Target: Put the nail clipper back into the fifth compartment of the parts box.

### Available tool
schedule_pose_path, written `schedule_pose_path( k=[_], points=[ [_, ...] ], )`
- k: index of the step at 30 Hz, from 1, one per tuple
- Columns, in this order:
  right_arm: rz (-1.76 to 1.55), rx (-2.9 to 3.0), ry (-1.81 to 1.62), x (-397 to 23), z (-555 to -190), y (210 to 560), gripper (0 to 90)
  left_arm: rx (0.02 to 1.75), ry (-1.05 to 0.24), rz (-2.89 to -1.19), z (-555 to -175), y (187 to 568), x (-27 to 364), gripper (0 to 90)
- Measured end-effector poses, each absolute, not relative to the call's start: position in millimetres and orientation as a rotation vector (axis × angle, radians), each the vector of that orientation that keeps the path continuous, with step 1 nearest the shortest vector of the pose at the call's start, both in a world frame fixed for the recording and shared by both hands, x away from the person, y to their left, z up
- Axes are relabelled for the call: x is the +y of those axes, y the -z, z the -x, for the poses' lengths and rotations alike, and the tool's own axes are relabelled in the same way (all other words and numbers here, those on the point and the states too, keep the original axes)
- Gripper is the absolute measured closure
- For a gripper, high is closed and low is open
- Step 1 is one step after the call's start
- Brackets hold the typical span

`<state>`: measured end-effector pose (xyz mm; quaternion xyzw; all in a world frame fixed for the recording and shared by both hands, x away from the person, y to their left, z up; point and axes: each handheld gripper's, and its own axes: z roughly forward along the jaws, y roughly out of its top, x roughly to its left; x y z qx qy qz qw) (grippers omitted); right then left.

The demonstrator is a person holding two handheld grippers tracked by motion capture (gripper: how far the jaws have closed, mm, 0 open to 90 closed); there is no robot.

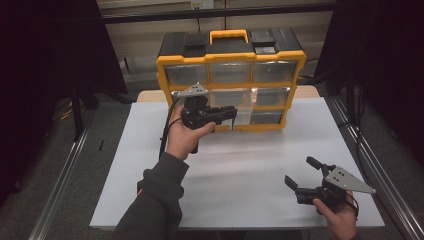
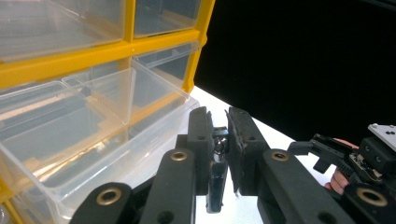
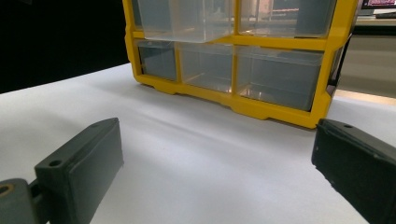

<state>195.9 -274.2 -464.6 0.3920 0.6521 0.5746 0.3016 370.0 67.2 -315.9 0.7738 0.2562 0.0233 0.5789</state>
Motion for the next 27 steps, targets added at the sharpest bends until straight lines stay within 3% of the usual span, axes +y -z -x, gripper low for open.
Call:
schedule_pose_path(
  k=[27],
  points=[
    [-1.039,1.733,-1.523,-275,-196,465,1.4,0.589,-0.088,-1.798,-382,293,62,80.5]
  ],
)
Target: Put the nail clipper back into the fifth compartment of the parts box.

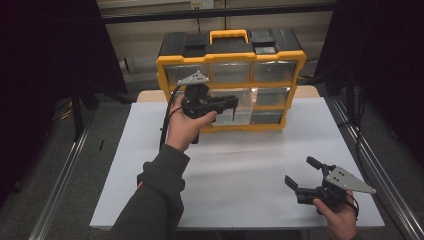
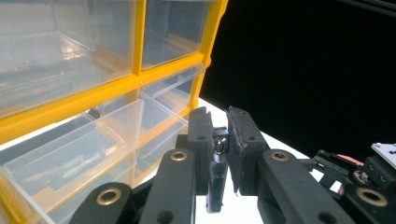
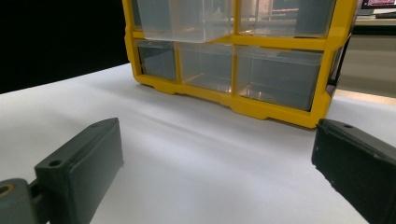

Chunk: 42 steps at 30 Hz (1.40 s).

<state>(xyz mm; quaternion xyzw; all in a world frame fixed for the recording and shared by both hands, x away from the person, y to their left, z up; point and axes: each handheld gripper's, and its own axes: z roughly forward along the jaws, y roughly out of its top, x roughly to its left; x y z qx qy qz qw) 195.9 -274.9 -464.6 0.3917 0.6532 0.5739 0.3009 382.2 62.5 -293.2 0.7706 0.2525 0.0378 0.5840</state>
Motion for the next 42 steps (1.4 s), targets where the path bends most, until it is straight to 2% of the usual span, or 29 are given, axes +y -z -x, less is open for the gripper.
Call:
schedule_pose_path(
  k=[28,42],
  points=[
    [-1.042,1.73,-1.526,-275,-196,465,1.4,0.597,-0.13,-1.779,-399,274,53,80.5],
    [-1.049,1.725,-1.53,-275,-195,464,1.4,0.626,-0.162,-1.777,-412,281,52,80.5]
  ],
)
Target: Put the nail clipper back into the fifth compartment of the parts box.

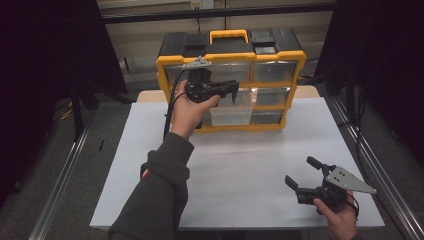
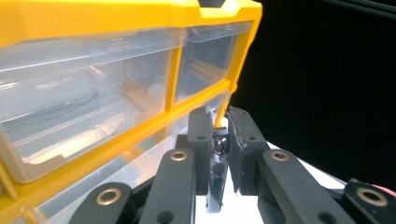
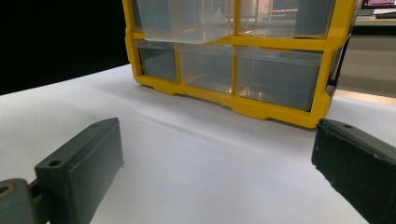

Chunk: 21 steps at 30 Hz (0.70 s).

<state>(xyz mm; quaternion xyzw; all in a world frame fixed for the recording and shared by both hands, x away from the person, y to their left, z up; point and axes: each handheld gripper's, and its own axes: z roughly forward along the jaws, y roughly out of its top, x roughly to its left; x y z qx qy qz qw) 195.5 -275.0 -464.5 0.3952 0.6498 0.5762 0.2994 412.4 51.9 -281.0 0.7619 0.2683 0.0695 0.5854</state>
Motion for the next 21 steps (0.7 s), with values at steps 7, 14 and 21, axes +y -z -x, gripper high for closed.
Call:
schedule_pose_path(
  k=[7,14,21],
  points=[
    [-1.046,1.724,-1.531,-275,-196,465,1.4,0.636,-0.192,-1.774,-416,284,51,80.4],
    [-1.043,1.728,-1.532,-275,-196,465,1.4,0.647,-0.204,-1.773,-420,291,52,80.4],
    [-1.042,1.726,-1.532,-275,-196,465,1.4,0.665,-0.209,-1.775,-422,298,53,80.3]
  ],
)
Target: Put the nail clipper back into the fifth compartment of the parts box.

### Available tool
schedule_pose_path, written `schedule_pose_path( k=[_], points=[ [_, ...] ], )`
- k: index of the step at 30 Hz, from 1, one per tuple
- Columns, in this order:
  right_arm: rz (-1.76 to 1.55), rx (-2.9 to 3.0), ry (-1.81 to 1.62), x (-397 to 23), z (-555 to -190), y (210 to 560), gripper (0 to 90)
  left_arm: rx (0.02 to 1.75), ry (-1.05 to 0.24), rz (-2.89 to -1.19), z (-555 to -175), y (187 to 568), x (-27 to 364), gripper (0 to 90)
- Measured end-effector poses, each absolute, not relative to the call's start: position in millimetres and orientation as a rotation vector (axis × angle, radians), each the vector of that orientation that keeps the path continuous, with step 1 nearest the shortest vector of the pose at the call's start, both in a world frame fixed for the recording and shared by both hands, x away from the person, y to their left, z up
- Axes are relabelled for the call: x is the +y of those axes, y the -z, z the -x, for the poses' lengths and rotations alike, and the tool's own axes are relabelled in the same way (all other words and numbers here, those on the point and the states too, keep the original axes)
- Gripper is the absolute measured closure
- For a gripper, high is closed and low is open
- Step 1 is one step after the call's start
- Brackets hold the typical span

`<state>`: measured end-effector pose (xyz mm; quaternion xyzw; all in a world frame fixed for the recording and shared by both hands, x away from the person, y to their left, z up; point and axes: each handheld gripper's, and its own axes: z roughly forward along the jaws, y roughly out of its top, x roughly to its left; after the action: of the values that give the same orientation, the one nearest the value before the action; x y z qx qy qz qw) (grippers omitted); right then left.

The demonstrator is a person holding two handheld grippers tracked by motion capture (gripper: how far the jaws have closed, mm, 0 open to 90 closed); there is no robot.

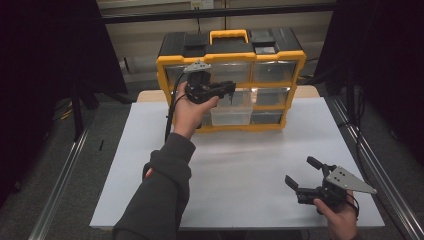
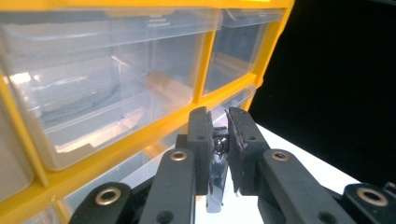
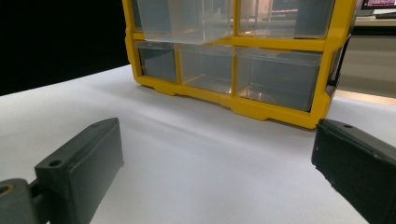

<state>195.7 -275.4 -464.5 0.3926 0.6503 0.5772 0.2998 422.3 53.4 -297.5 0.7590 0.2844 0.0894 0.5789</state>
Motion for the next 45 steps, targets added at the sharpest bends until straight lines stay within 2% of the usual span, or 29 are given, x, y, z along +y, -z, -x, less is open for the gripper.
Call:
schedule_pose_path(
  k=[10,11,12,17,20,31,36,45],
  points=[
    [-1.042,1.73,-1.532,-276,-195,464,1.5,0.663,-0.215,-1.776,-424,304,55,78.9],
    [-1.04,1.73,-1.532,-276,-195,464,1.4,0.663,-0.216,-1.765,-424,306,55,71.9],
    [-1.041,1.73,-1.532,-276,-195,464,1.5,0.667,-0.218,-1.767,-424,306,55,71.9],
    [-1.04,1.727,-1.532,-276,-196,464,1.5,0.676,-0.224,-1.754,-423,309,56,59.3],
    [-1.039,1.729,-1.533,-275,-196,464,1.5,0.672,-0.212,-1.748,-422,310,58,54.7],
    [-1.037,1.733,-1.53,-275,-197,465,1.5,0.664,-0.183,-1.713,-412,316,72,25.7],
    [-1.041,1.725,-1.529,-275,-196,464,1.5,0.646,-0.184,-1.673,-406,318,82,20.7],
    [-1.038,1.732,-1.522,-275,-197,464,1.5,0.619,-0.201,-1.669,-391,318,95,17.3]
  ],
)
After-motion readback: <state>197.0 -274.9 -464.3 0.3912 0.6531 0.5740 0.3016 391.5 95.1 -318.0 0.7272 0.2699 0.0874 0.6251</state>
